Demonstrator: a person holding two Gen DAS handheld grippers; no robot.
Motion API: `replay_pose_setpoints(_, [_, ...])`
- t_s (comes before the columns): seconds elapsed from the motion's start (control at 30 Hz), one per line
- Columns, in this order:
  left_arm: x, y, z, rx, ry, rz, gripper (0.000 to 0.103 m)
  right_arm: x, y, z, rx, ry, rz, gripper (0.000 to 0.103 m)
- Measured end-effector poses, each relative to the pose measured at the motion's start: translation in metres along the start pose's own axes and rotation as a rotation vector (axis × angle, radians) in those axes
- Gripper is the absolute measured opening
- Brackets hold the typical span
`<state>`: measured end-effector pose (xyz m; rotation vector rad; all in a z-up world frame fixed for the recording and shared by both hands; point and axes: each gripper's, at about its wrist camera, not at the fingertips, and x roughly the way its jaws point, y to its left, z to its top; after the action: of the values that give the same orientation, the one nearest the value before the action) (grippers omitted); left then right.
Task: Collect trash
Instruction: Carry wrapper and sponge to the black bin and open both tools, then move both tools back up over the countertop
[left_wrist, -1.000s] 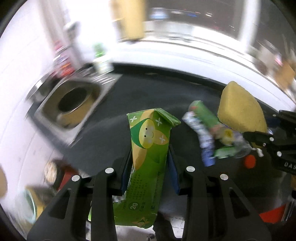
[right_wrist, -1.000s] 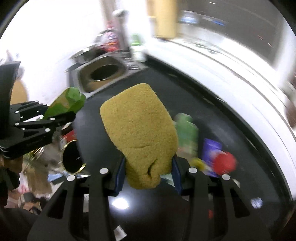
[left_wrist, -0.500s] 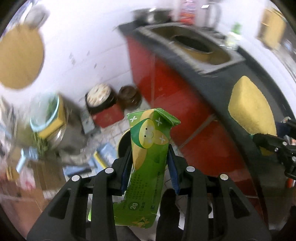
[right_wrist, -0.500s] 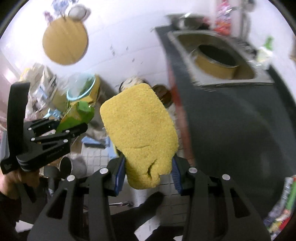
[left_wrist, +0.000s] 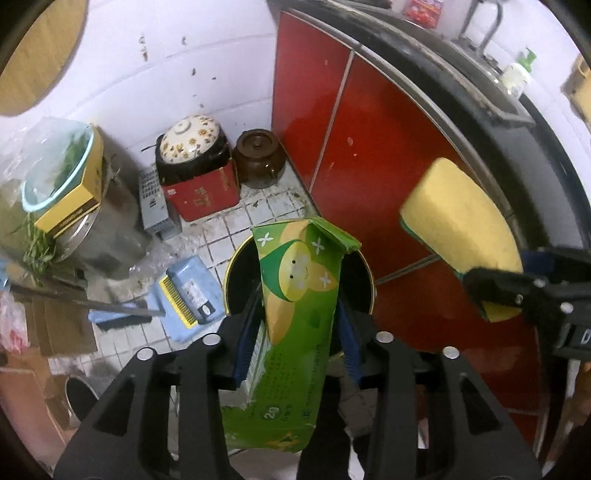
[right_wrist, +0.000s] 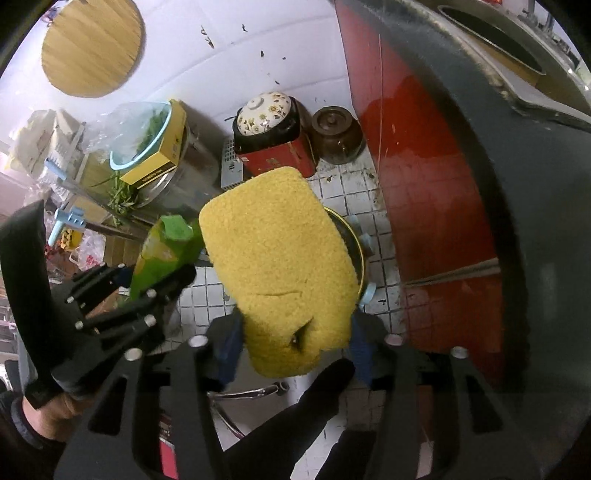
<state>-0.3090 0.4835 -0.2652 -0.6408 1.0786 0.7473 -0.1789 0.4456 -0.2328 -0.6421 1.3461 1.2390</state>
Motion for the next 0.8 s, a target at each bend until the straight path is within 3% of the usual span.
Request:
replay_pose_setpoints(0.03, [0.004,0.0,0.0,0.006,0.002,-0.002,0.066,0.007,0.0,0.004,0.004,0.015,0.003,0.071])
replay_pose_setpoints(0.07, [0.007,0.001,0.0,0.008,0.0,0.003,0.079,0.01,-0.003,0.007,0.005,0.017,0.007,0.082])
replay_pose_setpoints(0.3, [0.009,0.005,0.002,0.017,-0.006,0.006,0.079,-0.001,-0.017,0.007,0.023,0.008,0.029,0.082])
replay_pose_setpoints(0.5, [-0.019,-0.009,0.005,0.069,-0.037,0.016,0.079,-0.048,-0.033,-0.012,0.033,-0.042,0.019,0.083])
replay_pose_setpoints(0.6, [-0.049,-0.035,0.009,0.132,-0.069,0.012,0.081,-0.094,-0.048,-0.031,0.061,-0.109,0.005,0.086])
replay_pose_setpoints(0.73, [-0.092,-0.104,0.015,0.252,-0.099,-0.033,0.09,-0.168,-0.079,-0.071,0.131,-0.222,-0.049,0.089])
replay_pose_setpoints(0.8, [-0.107,-0.139,0.016,0.301,-0.11,-0.056,0.092,-0.214,-0.104,-0.104,0.193,-0.294,-0.119,0.09])
